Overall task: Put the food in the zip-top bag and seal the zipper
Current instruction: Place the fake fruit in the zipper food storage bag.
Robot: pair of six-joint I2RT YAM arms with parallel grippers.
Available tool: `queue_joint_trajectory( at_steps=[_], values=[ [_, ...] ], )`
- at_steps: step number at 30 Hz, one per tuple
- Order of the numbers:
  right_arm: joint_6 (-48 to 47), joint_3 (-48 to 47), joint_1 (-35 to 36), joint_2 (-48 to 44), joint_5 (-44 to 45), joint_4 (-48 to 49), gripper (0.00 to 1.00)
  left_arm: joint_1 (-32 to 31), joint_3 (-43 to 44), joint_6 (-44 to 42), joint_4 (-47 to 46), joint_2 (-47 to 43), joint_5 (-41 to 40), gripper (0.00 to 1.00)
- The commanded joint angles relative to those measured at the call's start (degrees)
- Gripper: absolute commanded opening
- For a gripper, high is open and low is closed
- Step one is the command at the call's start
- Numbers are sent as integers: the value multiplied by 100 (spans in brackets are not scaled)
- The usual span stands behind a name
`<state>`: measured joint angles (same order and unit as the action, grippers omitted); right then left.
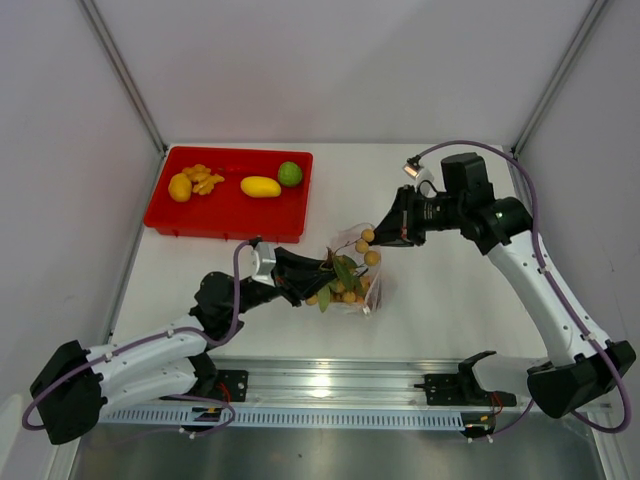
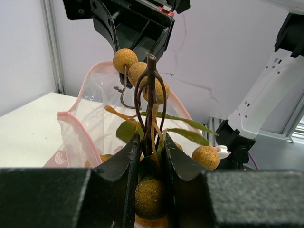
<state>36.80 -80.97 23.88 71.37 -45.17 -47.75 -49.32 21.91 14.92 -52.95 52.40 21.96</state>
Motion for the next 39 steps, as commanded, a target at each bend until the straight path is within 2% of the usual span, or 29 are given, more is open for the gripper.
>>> queue_joint_trajectory(
  at_steps=[1,15,21,32,39],
  values=[
    [-94,-253,20,34,17,55,0,63,-38,-77,-41,-160,-34,1],
    [-120,-253,100,61,175,72,0,107,-135,-156,434,-397,-16,1],
    [-129,-226,108,78,210,90,0,107,138,-217,813,-257,89,1],
    [-383,-235,108,122,412,-103,0,116,182,-270,1058,-177,99,1],
    [-796,-358,126,166,860,-515,0,194,173,-305,1260,-388,46,0]
  ],
)
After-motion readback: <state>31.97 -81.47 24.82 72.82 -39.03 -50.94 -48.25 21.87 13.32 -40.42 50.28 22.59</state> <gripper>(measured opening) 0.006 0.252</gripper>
